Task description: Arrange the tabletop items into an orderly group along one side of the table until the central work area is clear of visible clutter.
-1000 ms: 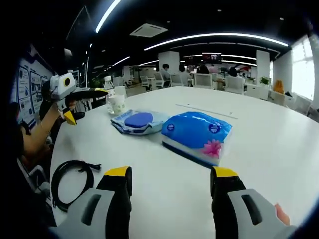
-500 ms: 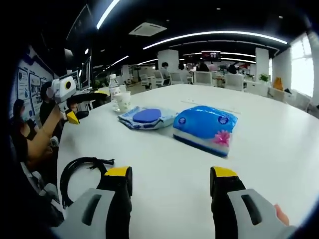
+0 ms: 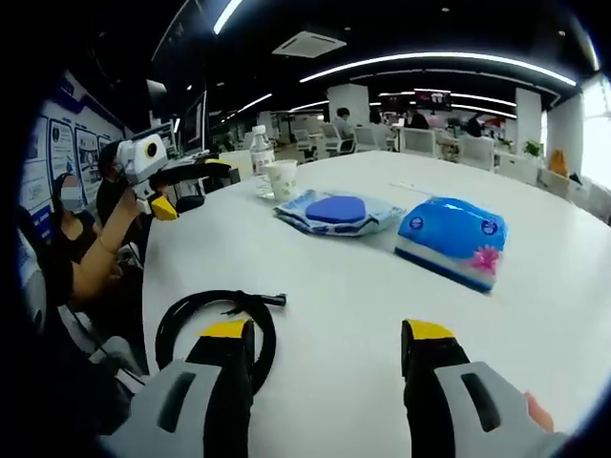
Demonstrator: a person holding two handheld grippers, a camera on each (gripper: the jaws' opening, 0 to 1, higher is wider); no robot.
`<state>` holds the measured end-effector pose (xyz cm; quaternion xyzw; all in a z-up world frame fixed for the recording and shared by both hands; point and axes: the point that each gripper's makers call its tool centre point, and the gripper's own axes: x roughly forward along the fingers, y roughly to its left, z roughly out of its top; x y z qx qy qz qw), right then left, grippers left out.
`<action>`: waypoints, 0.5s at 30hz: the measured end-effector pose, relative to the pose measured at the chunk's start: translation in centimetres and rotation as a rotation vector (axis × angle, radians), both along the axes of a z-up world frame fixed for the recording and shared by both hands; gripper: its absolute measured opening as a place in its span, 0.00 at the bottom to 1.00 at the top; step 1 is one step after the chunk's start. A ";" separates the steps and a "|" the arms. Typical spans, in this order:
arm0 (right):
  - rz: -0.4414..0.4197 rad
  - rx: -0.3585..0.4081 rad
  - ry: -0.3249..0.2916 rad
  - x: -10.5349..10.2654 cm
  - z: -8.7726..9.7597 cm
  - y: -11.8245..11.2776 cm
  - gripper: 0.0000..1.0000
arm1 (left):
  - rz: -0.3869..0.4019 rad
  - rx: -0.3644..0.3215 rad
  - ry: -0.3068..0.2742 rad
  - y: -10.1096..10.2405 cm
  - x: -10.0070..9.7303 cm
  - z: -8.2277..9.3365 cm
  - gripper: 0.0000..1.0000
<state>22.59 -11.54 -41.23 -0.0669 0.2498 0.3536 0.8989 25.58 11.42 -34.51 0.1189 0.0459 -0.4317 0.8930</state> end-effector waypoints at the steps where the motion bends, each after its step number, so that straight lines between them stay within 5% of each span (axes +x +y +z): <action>1: 0.008 -0.007 0.000 -0.2 -0.1 0.3 0.59 | 0.008 -0.002 -0.003 0.3 -0.1 0.1 0.89; 15: 0.054 -0.086 0.081 -2.2 -2.0 3.0 0.54 | 0.106 -0.025 0.002 4.2 -2.7 -0.7 0.88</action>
